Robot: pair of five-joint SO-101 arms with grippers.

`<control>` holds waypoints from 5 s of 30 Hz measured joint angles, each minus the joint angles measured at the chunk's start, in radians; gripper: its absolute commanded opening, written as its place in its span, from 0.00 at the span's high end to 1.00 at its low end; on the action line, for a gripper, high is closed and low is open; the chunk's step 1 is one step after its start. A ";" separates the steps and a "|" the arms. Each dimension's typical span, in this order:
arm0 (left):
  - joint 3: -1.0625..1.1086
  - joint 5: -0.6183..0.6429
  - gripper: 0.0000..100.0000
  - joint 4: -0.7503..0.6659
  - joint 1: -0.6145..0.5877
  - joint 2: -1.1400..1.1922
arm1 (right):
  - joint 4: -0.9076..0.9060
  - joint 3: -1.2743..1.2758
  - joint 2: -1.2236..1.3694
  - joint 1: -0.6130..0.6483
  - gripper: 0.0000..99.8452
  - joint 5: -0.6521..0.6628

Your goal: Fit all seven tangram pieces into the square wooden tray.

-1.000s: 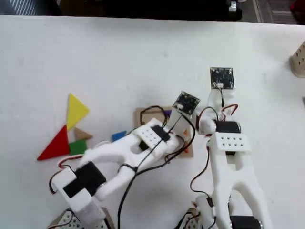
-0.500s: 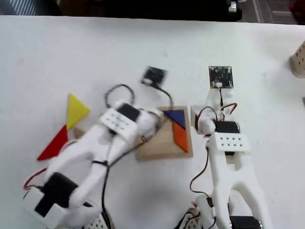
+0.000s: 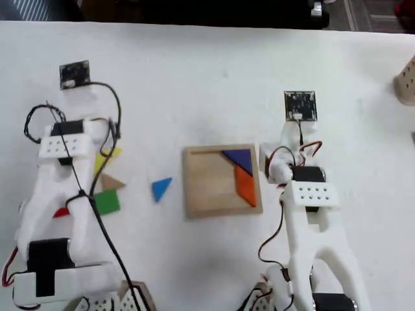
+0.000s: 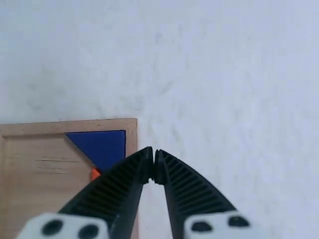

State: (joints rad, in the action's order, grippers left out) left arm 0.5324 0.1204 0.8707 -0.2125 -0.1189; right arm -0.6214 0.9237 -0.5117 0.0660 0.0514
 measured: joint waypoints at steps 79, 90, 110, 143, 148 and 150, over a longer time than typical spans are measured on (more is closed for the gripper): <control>0.281 -0.183 0.81 -0.015 0.381 0.020 | 0.000 0.020 0.000 0.046 0.98 0.060; 0.281 -0.180 0.82 -0.015 0.391 0.020 | 0.000 0.020 0.000 0.046 0.98 0.060; 0.281 -0.249 0.86 -0.015 0.442 0.020 | 0.000 0.020 0.000 0.046 0.98 0.060; 0.104 0.169 0.81 -0.170 0.677 0.020 | 0.000 0.020 0.000 0.046 0.98 0.060; 0.147 0.172 0.66 -0.244 0.686 0.020 | 0.000 0.020 0.000 0.046 0.98 0.060; 0.164 0.172 0.66 -0.245 0.713 0.020 | 0.000 0.020 0.000 0.046 0.98 0.060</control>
State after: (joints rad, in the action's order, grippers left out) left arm 0.6966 0.2923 0.6252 0.5010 -0.0990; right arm -0.6214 0.9436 -0.5117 0.1120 0.1112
